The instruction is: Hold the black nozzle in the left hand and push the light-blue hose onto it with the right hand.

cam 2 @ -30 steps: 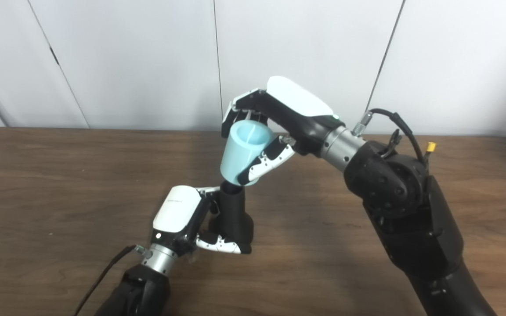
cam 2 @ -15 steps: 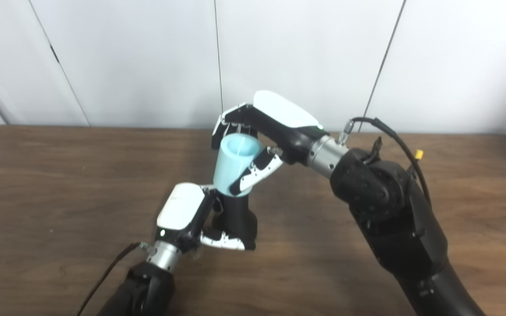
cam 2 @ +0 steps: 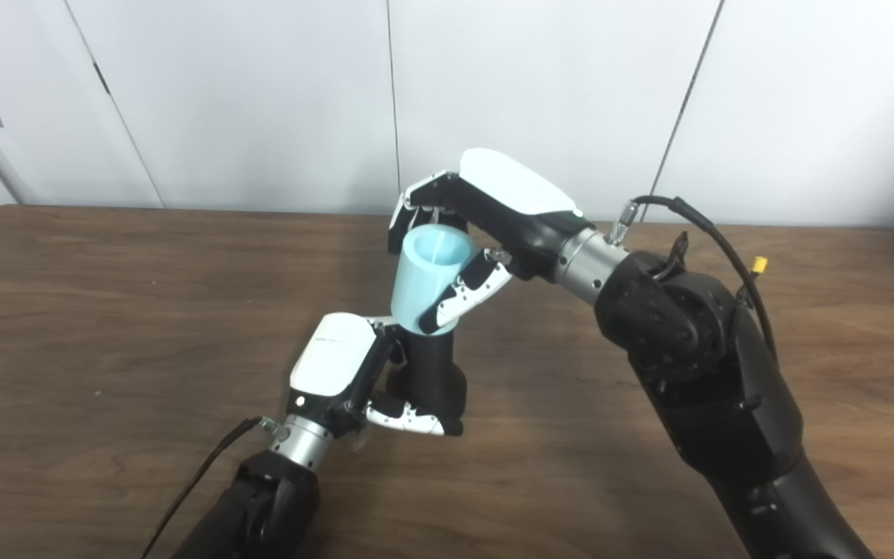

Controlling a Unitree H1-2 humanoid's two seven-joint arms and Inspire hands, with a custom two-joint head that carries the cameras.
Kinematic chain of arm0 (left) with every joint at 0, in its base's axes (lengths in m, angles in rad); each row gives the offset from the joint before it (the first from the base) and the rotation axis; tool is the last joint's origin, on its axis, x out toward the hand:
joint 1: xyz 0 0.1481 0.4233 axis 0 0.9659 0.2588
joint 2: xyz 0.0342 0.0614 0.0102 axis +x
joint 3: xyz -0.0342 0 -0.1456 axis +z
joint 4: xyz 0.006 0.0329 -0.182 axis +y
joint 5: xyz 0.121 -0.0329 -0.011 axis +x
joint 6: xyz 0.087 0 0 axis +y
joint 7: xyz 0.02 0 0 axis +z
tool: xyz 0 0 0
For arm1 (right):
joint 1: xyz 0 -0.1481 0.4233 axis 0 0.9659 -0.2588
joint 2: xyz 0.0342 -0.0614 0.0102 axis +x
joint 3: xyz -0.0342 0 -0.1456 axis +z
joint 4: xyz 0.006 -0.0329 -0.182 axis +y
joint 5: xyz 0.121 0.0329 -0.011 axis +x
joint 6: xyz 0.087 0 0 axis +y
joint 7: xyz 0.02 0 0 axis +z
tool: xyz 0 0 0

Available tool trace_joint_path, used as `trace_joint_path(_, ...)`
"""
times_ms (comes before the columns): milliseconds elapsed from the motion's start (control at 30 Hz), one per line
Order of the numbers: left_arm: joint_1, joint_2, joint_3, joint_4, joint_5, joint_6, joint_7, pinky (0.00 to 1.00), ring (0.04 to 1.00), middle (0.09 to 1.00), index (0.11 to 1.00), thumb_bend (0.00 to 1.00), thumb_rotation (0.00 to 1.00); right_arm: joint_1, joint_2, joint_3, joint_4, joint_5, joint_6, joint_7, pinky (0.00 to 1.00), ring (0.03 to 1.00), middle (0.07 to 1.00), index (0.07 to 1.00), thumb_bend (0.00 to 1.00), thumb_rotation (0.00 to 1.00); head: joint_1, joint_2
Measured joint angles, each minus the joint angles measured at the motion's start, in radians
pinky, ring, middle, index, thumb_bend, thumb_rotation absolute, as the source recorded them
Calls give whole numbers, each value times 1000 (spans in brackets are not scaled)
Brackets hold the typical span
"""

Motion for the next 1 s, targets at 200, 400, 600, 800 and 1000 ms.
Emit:
trace_joint_path(200,-1,1,-5,0,8,0,5,409,457,449,497,504,0,0,-8,2,0,-3,-8,0,353,364,488,534,512,0,0,6)
trace_joint_path(400,-1,1,-5,0,8,-1,5,403,454,446,498,504,0,0,-17,2,0,1,-9,5,363,371,499,511,515,0,-8,8)
trace_joint_path(600,-1,2,-7,-1,8,1,2,414,455,451,496,504,0,0,-18,-8,-4,4,2,7,300,351,482,539,510,0,-15,11)
trace_joint_path(800,-1,5,-7,-1,8,0,3,405,451,449,496,504,0,-5,-34,-20,-11,0,17,20,313,358,488,534,512,0,-20,14)
trace_joint_path(1000,0,6,-7,-4,7,0,-5,411,460,455,495,504,0,-18,-54,-20,-15,-4,23,36,354,373,493,529,513,0,-26,17)
